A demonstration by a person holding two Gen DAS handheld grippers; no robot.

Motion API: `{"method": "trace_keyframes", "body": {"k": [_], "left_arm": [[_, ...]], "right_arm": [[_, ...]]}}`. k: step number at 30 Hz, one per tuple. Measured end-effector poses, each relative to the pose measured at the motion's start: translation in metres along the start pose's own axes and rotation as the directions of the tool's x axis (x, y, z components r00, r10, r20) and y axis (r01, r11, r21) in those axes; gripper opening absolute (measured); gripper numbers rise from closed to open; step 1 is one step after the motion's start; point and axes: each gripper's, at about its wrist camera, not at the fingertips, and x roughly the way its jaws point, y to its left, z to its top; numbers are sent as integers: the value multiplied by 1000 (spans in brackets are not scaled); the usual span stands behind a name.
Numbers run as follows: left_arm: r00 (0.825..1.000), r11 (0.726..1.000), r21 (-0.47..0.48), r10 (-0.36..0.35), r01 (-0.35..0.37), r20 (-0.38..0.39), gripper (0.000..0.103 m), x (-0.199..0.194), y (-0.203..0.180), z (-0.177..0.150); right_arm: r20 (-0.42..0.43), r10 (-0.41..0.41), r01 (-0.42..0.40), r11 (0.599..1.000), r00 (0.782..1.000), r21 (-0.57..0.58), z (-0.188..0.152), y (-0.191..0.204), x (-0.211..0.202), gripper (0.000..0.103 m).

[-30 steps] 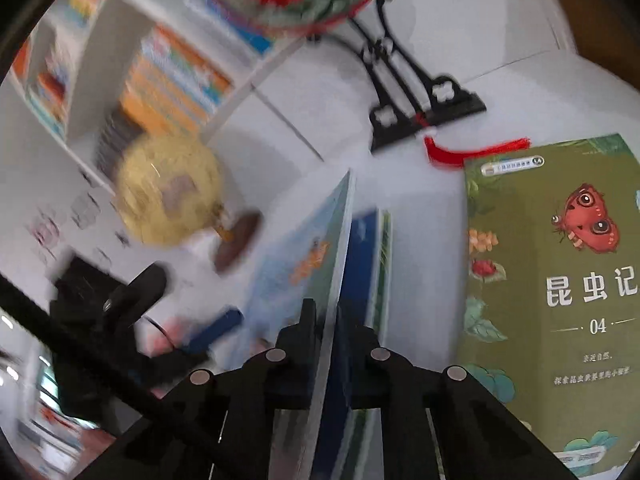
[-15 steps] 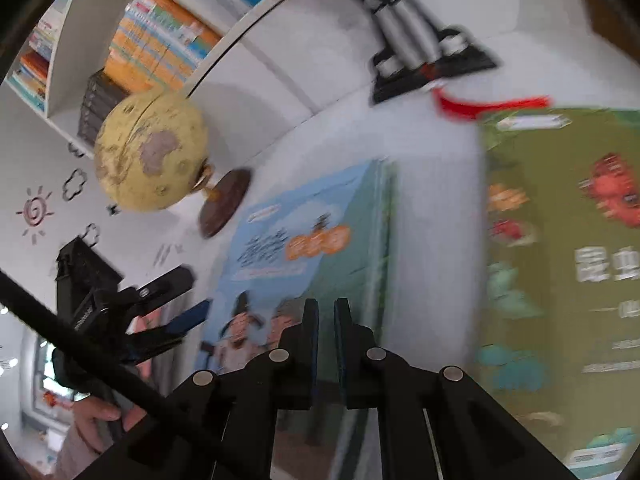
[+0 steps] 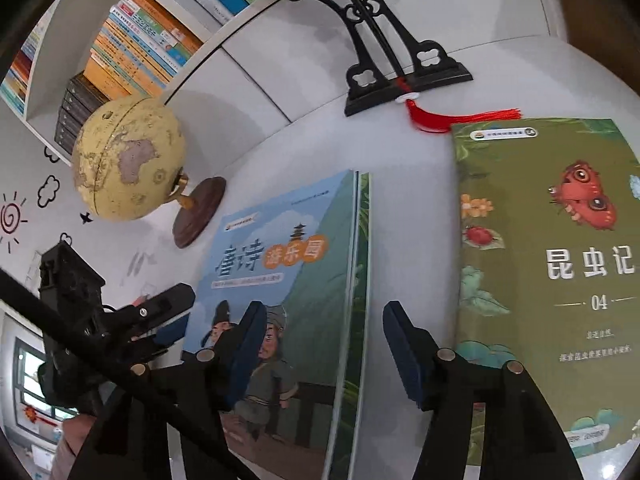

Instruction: Organize books

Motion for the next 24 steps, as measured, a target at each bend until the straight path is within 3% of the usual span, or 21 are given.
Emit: {"method": "trace_keyframes", "body": {"k": [3,7,11,13,16,18,24], "left_arm": [[1000,1000,4,-1,1,-3,84,1,0,0],[1000,1000,20,23,-23,7,84,-2,0,-2],[999,999,37,34,-34,10,83,-4,0,-4],[997,996,42,73,-74,26,83,-7,0,-5],[990,988,66,139,-141,31,83,-13,1,-4],[990,989,60,136,-137,28,83,-17,3,-4],[977,972,95,214,-214,2,83,-17,-6,-7]], "right_arm": [[-32,63,-64,998,997,-16,0,4,5,59],[-39,82,-83,996,996,-36,-1,12,16,63],[-10,175,-174,984,985,46,-1,-2,18,63],[-20,183,-181,982,983,48,0,-1,20,63],[-36,254,-251,965,967,77,1,0,21,61],[-13,309,-307,948,951,82,-1,4,17,58],[-21,265,-266,963,964,-44,-3,34,6,57]]}}
